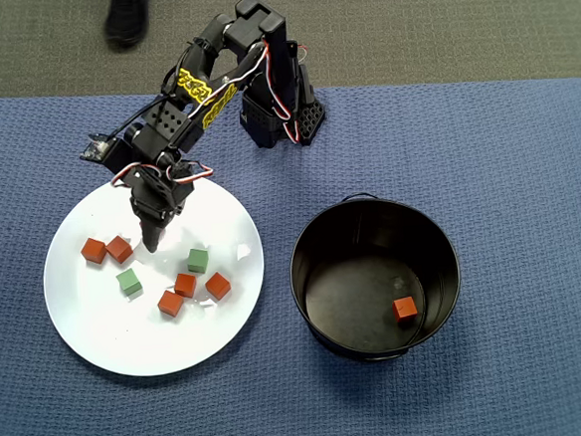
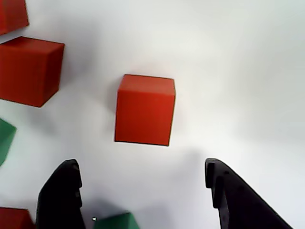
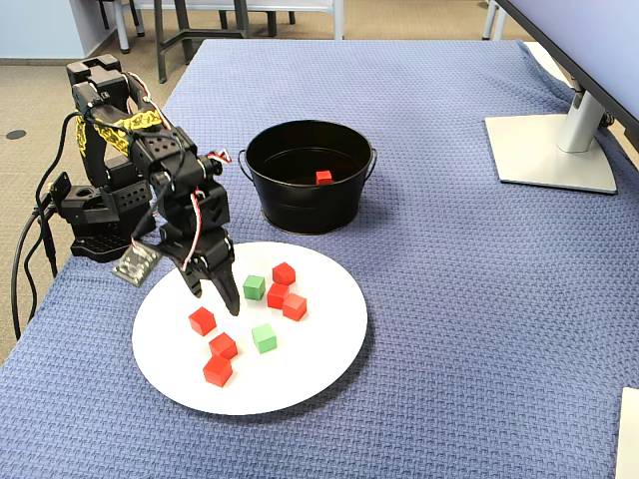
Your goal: Pick up the red cubes from the white plate and place them in the black recipient
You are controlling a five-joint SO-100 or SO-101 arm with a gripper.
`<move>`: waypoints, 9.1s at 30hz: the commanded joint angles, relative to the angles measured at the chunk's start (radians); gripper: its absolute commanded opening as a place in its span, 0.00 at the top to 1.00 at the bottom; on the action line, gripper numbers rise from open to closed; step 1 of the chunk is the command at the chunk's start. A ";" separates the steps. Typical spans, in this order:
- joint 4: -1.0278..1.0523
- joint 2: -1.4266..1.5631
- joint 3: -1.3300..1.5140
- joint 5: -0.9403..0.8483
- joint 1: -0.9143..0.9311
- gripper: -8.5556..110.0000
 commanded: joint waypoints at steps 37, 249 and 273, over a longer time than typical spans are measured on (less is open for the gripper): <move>0.051 0.183 -0.075 -0.003 0.041 0.93; -0.178 -0.049 -0.229 -0.379 -0.267 0.70; -0.169 -0.183 -0.275 -0.387 -0.255 0.71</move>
